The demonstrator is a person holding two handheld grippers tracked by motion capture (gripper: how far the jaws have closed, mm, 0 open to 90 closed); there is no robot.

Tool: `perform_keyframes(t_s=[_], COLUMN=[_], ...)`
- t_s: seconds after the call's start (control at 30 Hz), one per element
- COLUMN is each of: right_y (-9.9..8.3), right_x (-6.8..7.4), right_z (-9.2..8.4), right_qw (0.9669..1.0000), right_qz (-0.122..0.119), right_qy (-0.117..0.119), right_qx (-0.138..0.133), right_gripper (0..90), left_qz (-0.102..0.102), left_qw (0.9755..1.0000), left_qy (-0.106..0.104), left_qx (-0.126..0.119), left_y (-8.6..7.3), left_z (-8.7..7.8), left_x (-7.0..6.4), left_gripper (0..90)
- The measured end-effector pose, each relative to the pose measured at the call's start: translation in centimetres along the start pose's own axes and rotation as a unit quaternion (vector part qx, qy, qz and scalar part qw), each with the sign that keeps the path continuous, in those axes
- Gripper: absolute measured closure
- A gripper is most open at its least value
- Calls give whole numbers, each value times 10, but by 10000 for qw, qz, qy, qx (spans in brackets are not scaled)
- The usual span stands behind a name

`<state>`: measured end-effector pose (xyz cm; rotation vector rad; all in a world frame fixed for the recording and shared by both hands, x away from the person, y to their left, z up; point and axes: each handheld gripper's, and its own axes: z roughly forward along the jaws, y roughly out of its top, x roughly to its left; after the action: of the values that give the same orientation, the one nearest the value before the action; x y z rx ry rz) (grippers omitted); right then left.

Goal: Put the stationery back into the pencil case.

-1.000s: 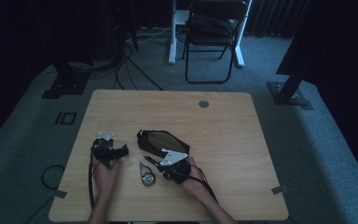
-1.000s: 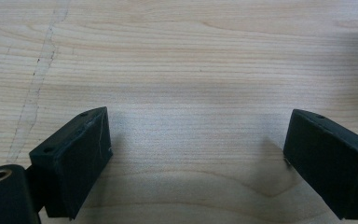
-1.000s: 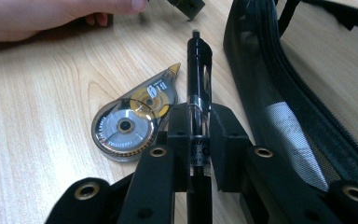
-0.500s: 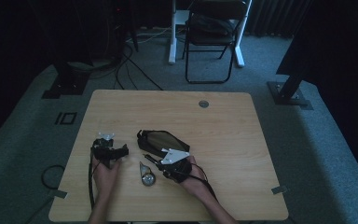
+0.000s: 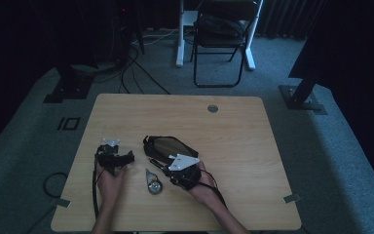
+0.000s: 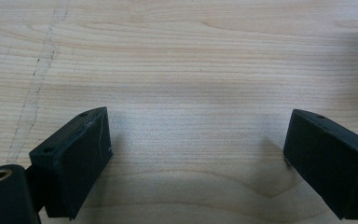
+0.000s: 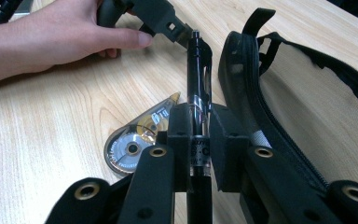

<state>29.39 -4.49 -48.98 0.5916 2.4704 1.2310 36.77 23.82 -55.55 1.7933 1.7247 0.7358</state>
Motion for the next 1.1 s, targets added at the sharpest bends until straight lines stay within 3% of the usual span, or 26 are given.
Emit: perform_keyframes(t_s=[1.1], right_y=[17], right_x=[-3], right_z=[-18], right_qw=[9995], right_qz=[-59], right_qy=[-69], right_qx=[-298], right_gripper=[796], left_qz=[1], left_qw=[10000], left_qy=[0], left_qx=[2], left_y=[0], left_z=[0], left_x=[0], left_gripper=[78])
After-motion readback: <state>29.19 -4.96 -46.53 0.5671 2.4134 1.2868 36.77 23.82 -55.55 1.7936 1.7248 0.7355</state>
